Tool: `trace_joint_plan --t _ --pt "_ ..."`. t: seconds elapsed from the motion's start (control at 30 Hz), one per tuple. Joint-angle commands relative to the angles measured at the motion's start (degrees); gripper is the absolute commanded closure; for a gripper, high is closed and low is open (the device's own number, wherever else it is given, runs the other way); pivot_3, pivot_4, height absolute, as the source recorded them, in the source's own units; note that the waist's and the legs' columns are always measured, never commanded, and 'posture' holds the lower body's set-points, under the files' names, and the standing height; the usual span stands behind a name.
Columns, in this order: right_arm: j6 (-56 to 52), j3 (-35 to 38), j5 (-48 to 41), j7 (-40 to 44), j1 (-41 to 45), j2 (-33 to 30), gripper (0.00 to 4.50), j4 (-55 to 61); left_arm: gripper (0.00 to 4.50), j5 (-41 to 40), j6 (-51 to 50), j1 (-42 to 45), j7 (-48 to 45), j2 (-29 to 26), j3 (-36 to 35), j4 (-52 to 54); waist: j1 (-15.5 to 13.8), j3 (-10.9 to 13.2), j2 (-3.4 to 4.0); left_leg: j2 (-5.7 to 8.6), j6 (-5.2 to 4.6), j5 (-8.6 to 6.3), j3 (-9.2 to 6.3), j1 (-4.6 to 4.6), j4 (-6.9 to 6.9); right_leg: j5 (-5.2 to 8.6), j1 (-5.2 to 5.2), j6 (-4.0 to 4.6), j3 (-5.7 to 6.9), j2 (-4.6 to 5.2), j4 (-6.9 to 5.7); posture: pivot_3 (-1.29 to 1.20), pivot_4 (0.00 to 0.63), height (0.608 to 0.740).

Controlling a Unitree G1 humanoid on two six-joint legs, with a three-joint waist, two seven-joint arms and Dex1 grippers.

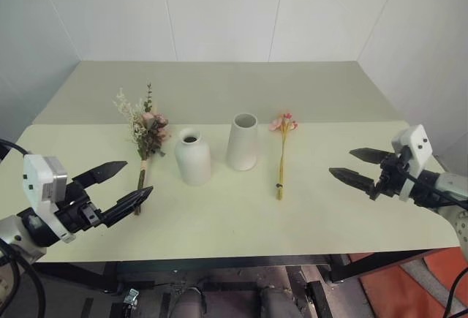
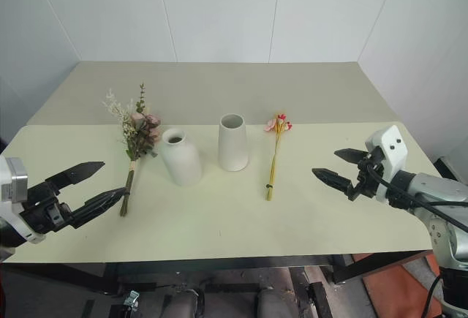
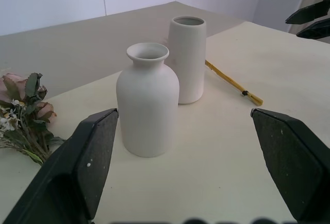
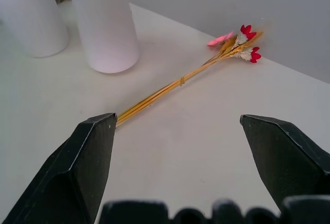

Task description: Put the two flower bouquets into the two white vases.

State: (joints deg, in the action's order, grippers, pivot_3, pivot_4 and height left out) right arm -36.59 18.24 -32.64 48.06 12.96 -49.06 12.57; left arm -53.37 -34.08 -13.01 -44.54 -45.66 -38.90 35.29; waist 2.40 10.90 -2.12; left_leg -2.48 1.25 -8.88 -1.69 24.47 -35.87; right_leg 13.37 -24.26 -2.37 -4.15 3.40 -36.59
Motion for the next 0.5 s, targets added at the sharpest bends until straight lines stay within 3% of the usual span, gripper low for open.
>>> trace_joint_plan --t 0.03,0.33,0.5 --pt "1.4 0.7 0.4 -0.7 0.9 -0.1 0.00 1.3 0.02 -0.4 0.7 0.9 -0.1 -0.8 0.0 1.5 0.0 0.0 0.00 0.00 0.00 0.00 0.00 0.00 0.00 0.00 0.00 0.00 0.00 0.00 0.00 0.00 0.150 0.740" --pt "1.8 -1.3 1.3 -1.8 2.6 1.0 0.00 0.7 0.02 0.2 1.7 1.5 -0.4 -0.5 0.7 1.5 0.1 0.0 0.00 -0.01 -0.01 0.01 0.01 -0.01 0.00 0.00 0.00 0.00 0.00 -0.01 -0.02 0.00 0.150 0.740" --pt "-1.0 -5.3 4.2 -7.0 8.5 3.7 0.00 -1.6 0.02 0.3 2.4 1.7 -1.1 -0.2 0.7 0.9 0.2 0.0 0.00 -0.01 -0.01 0.00 0.01 -0.04 -0.01 -0.01 0.00 0.01 -0.01 -0.01 -0.04 0.00 0.150 0.740"
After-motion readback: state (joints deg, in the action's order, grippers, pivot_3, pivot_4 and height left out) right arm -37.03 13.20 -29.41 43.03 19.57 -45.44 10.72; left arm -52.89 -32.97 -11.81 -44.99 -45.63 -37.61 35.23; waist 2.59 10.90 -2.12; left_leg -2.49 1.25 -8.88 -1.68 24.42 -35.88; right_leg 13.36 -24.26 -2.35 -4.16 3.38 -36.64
